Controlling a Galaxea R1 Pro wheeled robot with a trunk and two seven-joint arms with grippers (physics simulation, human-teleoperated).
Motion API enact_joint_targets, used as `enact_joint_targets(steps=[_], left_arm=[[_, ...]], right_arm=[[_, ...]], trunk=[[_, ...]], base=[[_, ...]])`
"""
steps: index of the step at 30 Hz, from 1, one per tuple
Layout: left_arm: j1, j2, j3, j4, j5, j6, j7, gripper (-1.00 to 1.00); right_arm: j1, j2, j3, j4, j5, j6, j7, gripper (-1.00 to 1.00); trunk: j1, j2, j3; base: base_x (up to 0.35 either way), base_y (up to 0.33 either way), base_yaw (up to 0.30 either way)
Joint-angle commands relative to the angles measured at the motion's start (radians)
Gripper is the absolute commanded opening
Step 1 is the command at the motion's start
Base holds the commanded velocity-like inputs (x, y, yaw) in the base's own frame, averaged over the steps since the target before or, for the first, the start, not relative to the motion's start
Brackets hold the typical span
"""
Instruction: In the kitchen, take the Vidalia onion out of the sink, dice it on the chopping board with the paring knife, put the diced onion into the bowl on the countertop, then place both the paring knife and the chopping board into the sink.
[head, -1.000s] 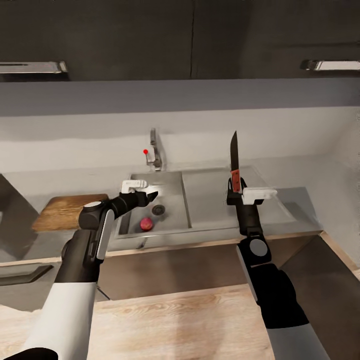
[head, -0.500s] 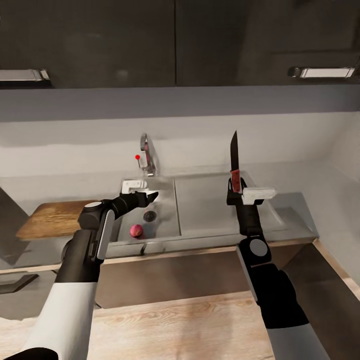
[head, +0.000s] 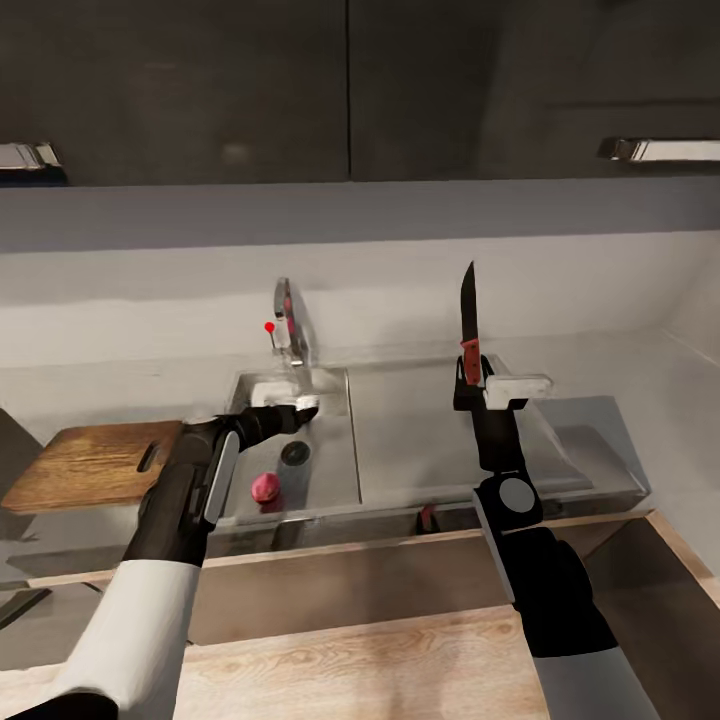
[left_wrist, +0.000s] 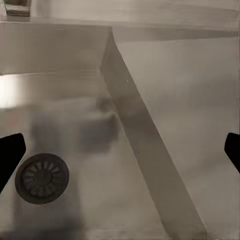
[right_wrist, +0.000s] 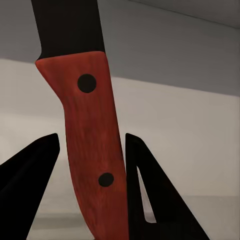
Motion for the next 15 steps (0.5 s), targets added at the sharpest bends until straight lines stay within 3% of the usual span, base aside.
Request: enact_joint_targets(steps=[1, 8, 13, 15], left_arm=[[-0.001, -0.001, 0.004, 0.063, 0.002, 0.004, 0.056, 1.00], [-0.005, -0.001, 0.005, 0.165, 0.002, 0.001, 0.165, 1.00], [-0.080, 0.025, 0.005, 0.342, 0.002, 0.000, 0.210, 1.00], [-0.100, 0.029, 0.005, 0.367, 0.003, 0.000, 0.212, 1.00]], right_arm=[[-0.001, 0.000, 0.002, 0.001, 0.009, 0.001, -0.006, -1.00], [-0.001, 0.000, 0.002, 0.001, 0.009, 0.001, -0.006, -1.00], [-0.001, 0.000, 0.002, 0.001, 0.009, 0.001, -0.006, -1.00], [-0.001, 0.000, 0.002, 0.001, 0.009, 0.001, -0.006, -1.00]], trunk=[[0.001, -0.002, -0.002], [0.001, -0.002, -0.002], [0.001, -0.002, -0.002], [0.001, -0.002, -0.002]], base=[[0.007, 0.000, 0.000], [0.002, 0.000, 0.000], [0.000, 0.000, 0.000], [0.000, 0.000, 0.000]])
